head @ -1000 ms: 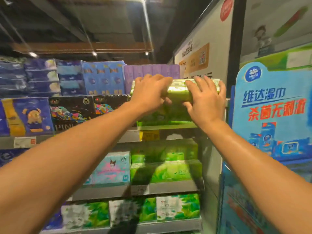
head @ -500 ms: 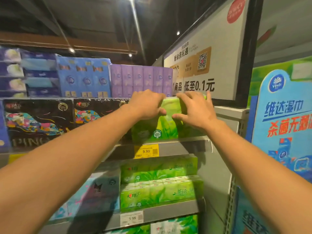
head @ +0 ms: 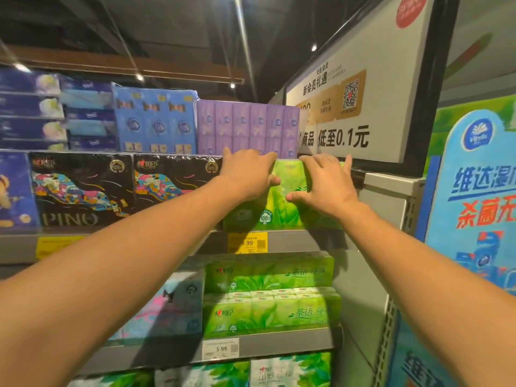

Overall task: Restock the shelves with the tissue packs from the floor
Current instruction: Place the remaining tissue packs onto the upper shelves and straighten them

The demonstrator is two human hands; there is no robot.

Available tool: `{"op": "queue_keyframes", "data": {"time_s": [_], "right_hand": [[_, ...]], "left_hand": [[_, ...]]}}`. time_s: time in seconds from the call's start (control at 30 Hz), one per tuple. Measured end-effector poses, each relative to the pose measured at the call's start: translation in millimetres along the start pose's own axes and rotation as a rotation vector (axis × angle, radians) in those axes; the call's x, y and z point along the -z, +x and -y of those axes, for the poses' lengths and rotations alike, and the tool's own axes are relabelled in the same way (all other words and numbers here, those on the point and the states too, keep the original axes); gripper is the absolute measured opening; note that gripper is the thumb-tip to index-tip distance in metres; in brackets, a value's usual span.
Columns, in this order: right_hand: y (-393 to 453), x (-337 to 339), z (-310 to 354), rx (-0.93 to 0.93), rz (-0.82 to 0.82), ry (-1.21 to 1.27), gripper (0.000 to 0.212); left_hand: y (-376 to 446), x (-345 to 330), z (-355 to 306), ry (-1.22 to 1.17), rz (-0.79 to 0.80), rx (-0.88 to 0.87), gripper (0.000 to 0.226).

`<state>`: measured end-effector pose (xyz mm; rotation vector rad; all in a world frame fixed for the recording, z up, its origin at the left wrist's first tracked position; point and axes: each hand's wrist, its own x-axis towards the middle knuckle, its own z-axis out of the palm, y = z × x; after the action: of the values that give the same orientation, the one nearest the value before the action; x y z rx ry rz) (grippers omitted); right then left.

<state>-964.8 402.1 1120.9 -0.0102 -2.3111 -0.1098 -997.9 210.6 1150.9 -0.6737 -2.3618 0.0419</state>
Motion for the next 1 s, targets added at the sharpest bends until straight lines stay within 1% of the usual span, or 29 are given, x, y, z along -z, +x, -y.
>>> {"op": "queue_keyframes", "data": {"time_s": [0.07, 0.13, 0.23, 0.3, 0.33, 0.4, 0.5, 0.57, 0.7, 0.8, 0.9, 1.0], "right_hand": [[-4.4, -0.7, 3.3, -0.013, 0.003, 0.025, 0.099], [-13.9, -1.0, 9.8, -0.037, -0.008, 0.1, 0.097], [-48.9, 1.8, 26.9, -0.083, -0.11, 0.362, 0.089], [-88.9, 1.0, 43.6, -0.158, -0.173, 0.586, 0.079], [-114.3, -1.8, 54.6, -0.194, -0.188, 0.688, 0.074], [-169.5, -10.3, 80.7, -0.227, -0.16, 0.828, 0.066], [-241.5, -30.8, 118.8, -0.208, -0.002, 0.959, 0.061], [-284.5, -43.8, 147.8, -0.165, 0.132, 1.001, 0.058], [-360.7, -53.9, 208.0, 0.007, 0.241, 1.079, 0.051], [-403.3, -46.6, 252.7, 0.077, 0.403, 1.099, 0.051], [-436.6, -33.6, 299.1, 0.098, 0.602, 1.014, 0.054], [-472.3, -21.4, 349.1, 0.128, 0.699, 1.013, 0.053]], "left_hand": [[-6.4, -3.1, -3.9, -0.027, -0.119, -0.006, 0.052], [-18.9, -6.7, -9.4, -0.039, -0.299, -0.049, 0.042], [-54.5, -10.8, -18.6, -0.126, -0.507, -0.04, 0.039], [-87.5, -16.3, -24.9, -0.229, -0.548, 0.015, 0.04], [-107.1, -21.1, -27.4, -0.276, -0.533, 0.059, 0.041], [-153.9, -36.9, -30.2, -0.332, -0.436, 0.18, 0.042], [-243.5, -62.3, -31.8, -0.403, -0.211, 0.379, 0.049], [-308.9, -69.9, -31.3, -0.423, -0.054, 0.507, 0.056], [-423.5, -63.6, -24.3, -0.433, 0.159, 0.734, 0.061], [-505.5, -50.8, -14.4, -0.481, 0.223, 0.887, 0.06], [-584.8, -40.2, -3.5, -0.521, 0.231, 1.037, 0.061], [-654.1, -26.1, 12.4, -0.553, 0.248, 1.119, 0.06]]}}
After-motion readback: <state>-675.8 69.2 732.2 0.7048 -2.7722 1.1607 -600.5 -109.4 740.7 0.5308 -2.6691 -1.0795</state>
